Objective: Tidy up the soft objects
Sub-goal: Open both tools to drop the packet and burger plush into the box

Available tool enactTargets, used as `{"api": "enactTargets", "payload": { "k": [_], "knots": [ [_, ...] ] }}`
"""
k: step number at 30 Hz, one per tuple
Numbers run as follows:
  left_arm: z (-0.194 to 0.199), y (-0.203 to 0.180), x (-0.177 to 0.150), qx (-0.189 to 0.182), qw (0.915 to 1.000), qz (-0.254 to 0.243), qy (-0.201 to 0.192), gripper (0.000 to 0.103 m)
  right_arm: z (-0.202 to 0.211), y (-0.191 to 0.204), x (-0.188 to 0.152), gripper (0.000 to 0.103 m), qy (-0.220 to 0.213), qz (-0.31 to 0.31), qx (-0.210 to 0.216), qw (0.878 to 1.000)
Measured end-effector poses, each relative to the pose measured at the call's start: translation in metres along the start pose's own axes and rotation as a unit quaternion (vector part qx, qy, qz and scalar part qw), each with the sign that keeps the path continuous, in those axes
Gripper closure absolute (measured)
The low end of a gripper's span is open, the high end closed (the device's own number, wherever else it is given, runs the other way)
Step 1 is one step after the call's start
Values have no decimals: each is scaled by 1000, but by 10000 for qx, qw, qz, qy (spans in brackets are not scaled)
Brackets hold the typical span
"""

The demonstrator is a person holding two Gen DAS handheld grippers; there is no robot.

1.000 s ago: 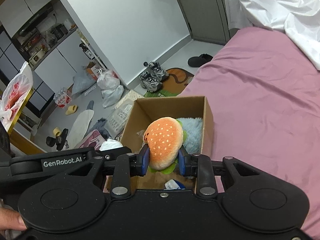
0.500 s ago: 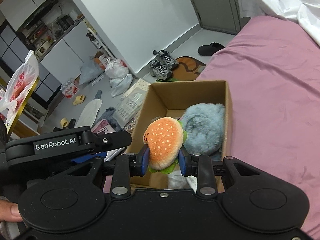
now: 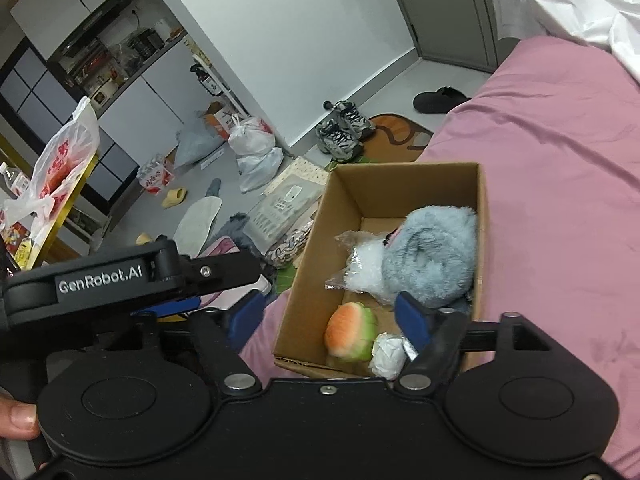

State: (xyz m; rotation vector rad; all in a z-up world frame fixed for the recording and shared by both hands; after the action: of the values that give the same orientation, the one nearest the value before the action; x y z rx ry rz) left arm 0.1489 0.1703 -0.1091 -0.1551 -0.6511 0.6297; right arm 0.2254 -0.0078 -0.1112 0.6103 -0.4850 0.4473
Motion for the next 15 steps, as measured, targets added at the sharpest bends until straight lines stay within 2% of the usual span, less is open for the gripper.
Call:
{"api": "enactTargets", "payload": {
  "k": [6, 13, 15],
  "knots": [
    [9, -11, -6, 101, 9994, -314, -63, 15, 22, -10, -3, 13, -59, 13, -142, 9999],
    [25, -21, -14, 191, 9982, -564, -60, 13, 48, -18, -6, 5, -177, 36, -207, 9996],
    [31, -24, -15, 209, 9977, -646, -60, 10, 54, -19, -6, 3, -207, 8, -211, 9996]
  ]
}}
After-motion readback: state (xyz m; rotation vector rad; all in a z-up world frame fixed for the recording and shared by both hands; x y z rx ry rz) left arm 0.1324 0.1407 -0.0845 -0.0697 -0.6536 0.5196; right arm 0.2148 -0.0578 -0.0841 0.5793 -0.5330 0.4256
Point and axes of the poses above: each gripper's, at about its wrist camera, not at the fingertips, and z roughly against the way its jaws point, y to its left, x to its top, the point moved 5 cm from there along -z, roughly the way its jaws point
